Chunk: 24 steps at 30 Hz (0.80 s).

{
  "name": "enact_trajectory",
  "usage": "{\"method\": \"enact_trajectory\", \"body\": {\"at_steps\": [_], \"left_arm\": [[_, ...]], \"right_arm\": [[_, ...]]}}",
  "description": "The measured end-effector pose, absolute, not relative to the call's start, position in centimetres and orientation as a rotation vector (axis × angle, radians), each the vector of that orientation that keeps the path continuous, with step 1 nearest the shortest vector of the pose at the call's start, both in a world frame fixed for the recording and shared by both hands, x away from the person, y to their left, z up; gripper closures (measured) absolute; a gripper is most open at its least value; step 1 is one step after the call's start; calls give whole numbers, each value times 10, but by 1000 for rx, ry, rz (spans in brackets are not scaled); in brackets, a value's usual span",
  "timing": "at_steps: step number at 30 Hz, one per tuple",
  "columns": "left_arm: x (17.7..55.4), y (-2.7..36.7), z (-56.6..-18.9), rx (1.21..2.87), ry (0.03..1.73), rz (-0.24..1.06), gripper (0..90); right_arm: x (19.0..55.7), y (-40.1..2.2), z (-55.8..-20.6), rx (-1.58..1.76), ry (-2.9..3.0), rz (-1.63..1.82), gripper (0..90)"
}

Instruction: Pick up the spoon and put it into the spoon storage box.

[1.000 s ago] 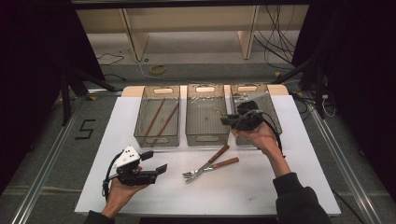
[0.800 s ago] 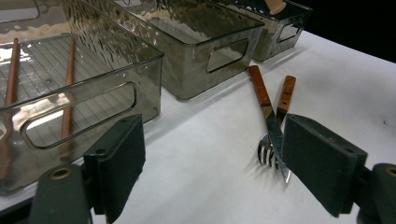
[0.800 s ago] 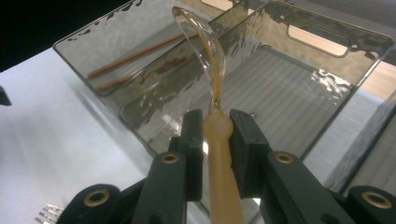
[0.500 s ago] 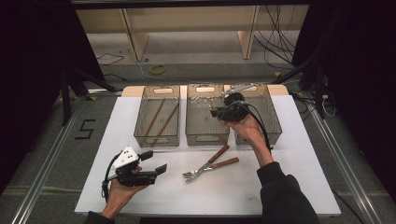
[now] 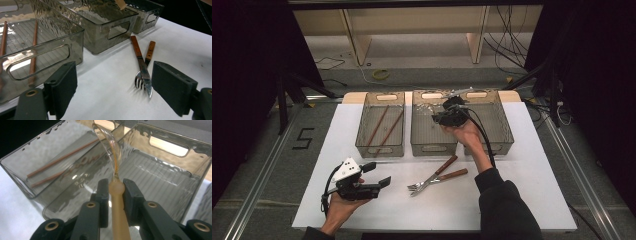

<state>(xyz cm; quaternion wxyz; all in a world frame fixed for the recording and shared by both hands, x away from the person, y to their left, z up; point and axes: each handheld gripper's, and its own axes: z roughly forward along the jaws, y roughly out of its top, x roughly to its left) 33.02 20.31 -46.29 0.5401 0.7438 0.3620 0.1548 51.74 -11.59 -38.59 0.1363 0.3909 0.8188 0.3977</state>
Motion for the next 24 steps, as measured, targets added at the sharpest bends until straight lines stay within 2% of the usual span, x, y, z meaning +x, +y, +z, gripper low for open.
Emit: {"method": "enact_trajectory", "body": {"at_steps": [16, 18, 21, 24], "left_arm": [[330, 203, -463, 1771, 857, 376, 201], [330, 203, -463, 1772, 856, 377, 201], [330, 204, -463, 1772, 856, 378, 201], [330, 204, -463, 1776, 855, 377, 200]], "right_arm": [[528, -108, -403, 1177, 2372, 1076, 750], [529, -108, -403, 1204, 2369, 1093, 649], [527, -110, -401, 1203, 2372, 1133, 550], [523, -112, -395, 1177, 2378, 1158, 499]]}}
